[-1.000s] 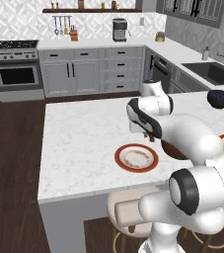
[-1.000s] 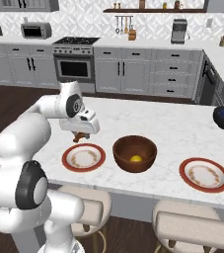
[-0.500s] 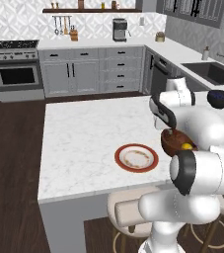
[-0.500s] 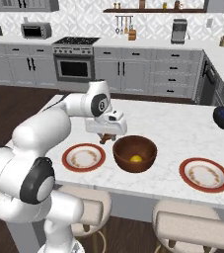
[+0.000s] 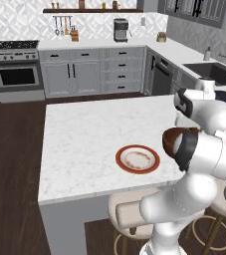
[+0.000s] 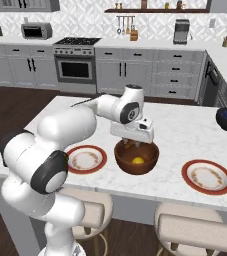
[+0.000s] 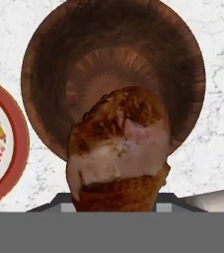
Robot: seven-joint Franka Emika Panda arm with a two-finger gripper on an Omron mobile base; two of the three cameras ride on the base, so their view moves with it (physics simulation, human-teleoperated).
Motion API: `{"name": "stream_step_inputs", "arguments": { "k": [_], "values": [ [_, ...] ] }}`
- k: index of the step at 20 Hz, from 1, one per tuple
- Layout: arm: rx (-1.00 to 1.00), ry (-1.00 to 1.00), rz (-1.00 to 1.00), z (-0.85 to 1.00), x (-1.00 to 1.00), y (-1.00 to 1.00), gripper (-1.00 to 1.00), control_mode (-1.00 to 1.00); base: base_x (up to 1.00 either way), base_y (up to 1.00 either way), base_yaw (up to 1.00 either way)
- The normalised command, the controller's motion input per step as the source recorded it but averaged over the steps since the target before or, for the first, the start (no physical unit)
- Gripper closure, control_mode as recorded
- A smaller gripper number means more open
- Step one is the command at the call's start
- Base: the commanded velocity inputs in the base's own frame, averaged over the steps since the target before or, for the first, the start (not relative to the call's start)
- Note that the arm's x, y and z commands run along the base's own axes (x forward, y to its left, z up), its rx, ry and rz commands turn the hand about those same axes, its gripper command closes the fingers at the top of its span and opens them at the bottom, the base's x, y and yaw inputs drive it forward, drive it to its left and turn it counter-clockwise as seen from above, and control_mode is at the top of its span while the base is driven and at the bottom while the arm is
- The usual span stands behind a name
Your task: Pick the chicken drumstick and lemon from their plates and place them in the bowl. Then put the bowl in the fridge.
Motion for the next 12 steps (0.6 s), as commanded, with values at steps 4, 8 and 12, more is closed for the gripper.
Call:
{"name": "stream_step_inputs", "arguments": {
  "k": [4,8,12],
  "values": [
    [0.0,0.0,0.0,-0.29,0.6,-0.24,1.0,-1.0,0.0,0.0,0.0],
    [0.0,0.0,0.0,-0.34,0.36,-0.01,1.0,-1.0,0.0,0.0,0.0],
    [0.0,0.0,0.0,-0.31,0.0,0.16,1.0,-1.0,0.0,0.0,0.0]
  ]
}}
